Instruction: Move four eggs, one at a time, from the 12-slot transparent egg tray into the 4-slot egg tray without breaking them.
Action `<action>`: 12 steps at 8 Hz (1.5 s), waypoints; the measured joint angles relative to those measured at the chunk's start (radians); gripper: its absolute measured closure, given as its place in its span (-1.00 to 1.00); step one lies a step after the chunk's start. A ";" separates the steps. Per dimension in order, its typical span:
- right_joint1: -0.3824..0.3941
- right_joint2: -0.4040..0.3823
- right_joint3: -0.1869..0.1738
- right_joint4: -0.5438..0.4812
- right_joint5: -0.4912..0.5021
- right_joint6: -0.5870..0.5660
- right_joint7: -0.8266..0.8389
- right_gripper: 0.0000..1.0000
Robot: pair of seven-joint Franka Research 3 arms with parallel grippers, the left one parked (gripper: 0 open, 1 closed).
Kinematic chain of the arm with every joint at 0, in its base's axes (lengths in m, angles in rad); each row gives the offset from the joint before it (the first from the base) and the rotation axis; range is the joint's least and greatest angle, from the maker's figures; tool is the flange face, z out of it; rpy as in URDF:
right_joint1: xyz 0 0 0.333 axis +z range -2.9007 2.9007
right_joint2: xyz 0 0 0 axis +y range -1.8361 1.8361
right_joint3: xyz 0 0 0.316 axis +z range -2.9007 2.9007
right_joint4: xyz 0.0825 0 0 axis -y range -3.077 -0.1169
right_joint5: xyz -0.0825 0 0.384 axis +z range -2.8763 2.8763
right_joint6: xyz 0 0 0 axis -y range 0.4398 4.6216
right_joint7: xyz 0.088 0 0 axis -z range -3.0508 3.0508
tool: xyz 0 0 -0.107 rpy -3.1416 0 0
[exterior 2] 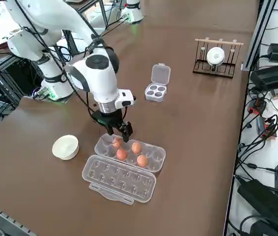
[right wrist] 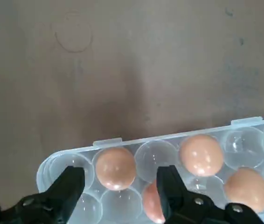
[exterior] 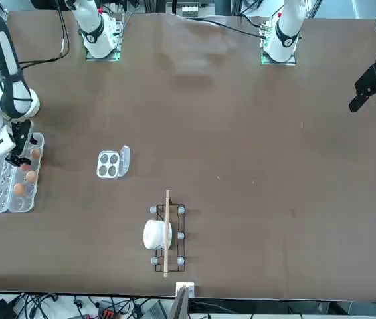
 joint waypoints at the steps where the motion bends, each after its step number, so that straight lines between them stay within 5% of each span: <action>1: -0.003 0.008 0.000 0.000 0.000 0.005 -0.009 -0.85; 12: -0.017 0.059 0.000 0.001 0.000 0.043 -0.033 -0.55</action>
